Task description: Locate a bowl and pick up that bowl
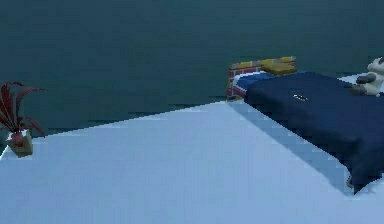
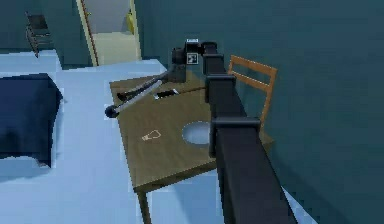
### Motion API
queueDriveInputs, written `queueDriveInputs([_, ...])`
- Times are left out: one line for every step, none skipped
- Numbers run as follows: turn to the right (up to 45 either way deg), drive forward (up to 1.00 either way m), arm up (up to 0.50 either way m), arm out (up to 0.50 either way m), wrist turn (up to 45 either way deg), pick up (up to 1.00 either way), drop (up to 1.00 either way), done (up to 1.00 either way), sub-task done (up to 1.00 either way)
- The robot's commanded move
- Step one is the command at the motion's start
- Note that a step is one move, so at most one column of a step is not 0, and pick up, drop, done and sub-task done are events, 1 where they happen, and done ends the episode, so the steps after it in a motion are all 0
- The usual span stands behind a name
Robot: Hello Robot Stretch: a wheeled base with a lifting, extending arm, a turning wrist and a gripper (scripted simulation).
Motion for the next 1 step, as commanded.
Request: queueDriveInputs([0.0, 0.00, 0.00, 0.00, 45.0, 0.00, 0.00, 0.00, 0.00])
